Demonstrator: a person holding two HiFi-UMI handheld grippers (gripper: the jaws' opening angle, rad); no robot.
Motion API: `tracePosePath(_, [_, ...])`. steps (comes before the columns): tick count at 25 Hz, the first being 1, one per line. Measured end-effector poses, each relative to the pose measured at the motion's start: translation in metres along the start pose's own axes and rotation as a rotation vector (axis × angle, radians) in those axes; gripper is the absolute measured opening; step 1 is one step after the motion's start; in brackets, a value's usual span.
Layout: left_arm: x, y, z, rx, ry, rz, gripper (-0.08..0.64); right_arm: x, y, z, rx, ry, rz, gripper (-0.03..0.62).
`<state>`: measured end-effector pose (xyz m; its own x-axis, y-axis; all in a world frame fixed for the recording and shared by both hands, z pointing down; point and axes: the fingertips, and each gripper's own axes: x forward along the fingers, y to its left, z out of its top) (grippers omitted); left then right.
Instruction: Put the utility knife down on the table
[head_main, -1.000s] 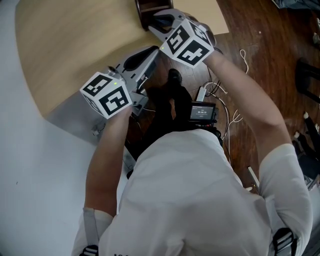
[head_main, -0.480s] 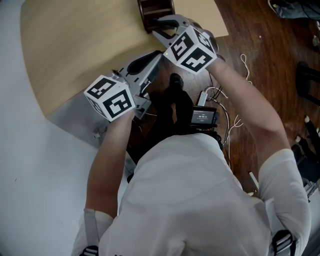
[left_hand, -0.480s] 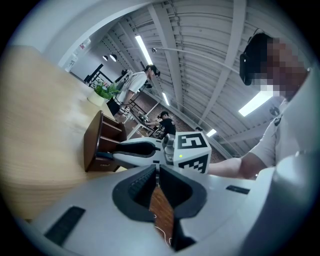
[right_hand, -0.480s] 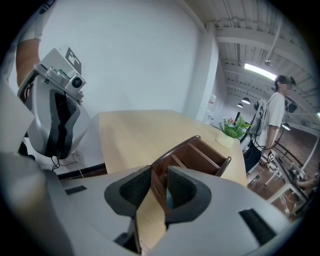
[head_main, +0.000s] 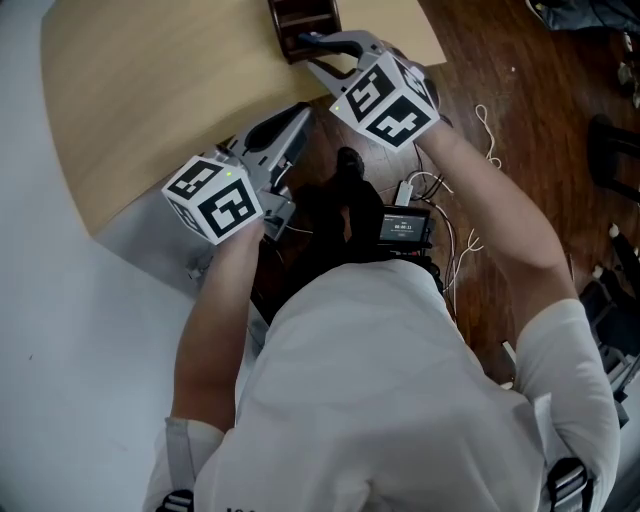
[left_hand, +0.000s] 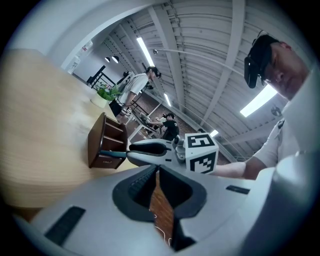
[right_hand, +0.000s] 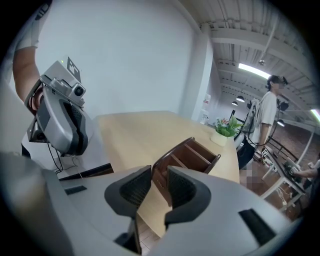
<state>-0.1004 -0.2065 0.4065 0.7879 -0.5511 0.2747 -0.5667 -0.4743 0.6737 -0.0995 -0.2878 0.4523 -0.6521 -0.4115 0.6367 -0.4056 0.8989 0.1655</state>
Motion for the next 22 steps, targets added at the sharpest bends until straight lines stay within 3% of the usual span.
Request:
tracePosePath(10, [-0.019, -0.049, 0.0, 0.044, -0.037, -0.045, 0.003, -0.062, 0.013, 0.004, 0.096, -0.034, -0.083, 0.077])
tracePosePath(22, [-0.045, -0.085, 0.005, 0.064, -0.068, -0.11, 0.003, -0.102, 0.038, 0.017, 0.18, -0.027, -0.115, 0.077])
